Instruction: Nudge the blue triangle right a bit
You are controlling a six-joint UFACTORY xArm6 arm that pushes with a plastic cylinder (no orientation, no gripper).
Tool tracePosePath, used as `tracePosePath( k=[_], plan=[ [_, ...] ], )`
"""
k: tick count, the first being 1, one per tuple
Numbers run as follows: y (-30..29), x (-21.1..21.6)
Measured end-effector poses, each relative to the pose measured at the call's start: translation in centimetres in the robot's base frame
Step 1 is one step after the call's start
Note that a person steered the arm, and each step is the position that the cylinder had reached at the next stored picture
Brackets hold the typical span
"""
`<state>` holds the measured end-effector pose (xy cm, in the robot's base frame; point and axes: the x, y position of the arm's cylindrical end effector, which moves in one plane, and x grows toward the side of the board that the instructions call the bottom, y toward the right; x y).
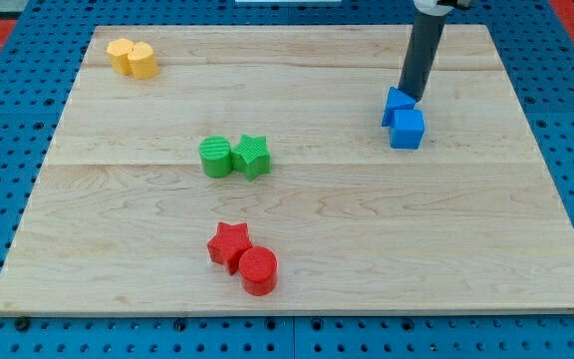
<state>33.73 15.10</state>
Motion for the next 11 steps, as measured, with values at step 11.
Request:
tracePosePath(
  k=[11],
  plan=[
    [-3.1,-1.4]
  ],
)
